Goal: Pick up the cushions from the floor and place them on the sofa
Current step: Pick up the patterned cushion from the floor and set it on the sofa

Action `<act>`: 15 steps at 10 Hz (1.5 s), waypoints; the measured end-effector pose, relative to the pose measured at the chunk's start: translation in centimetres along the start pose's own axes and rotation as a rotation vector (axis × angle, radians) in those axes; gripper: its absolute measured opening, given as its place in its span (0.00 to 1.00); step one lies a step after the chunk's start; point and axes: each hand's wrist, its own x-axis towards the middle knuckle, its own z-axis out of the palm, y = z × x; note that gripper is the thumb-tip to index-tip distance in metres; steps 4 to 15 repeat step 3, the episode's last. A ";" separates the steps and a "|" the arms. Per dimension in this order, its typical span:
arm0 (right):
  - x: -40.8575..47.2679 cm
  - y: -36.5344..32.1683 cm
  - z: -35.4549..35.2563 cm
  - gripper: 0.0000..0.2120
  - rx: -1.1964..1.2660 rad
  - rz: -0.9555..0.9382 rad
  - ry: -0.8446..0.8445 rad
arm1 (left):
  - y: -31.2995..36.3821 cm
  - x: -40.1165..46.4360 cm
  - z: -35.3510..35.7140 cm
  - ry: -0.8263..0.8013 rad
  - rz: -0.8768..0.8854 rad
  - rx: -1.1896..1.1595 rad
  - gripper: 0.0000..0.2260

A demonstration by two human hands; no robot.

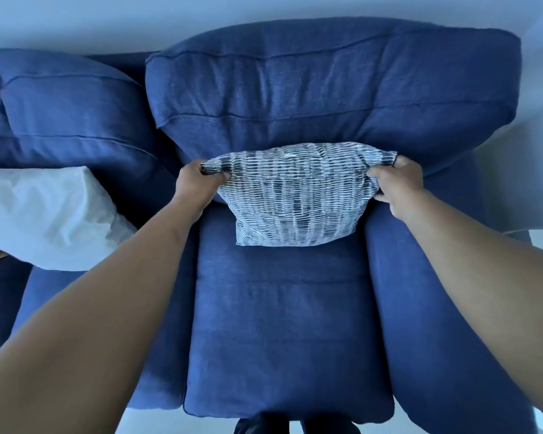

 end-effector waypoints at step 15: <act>1.2 -0.1 0.2 0.13 -0.194 -0.019 0.093 | 1.2 -0.8 0.2 0.121 0.001 0.015 0.10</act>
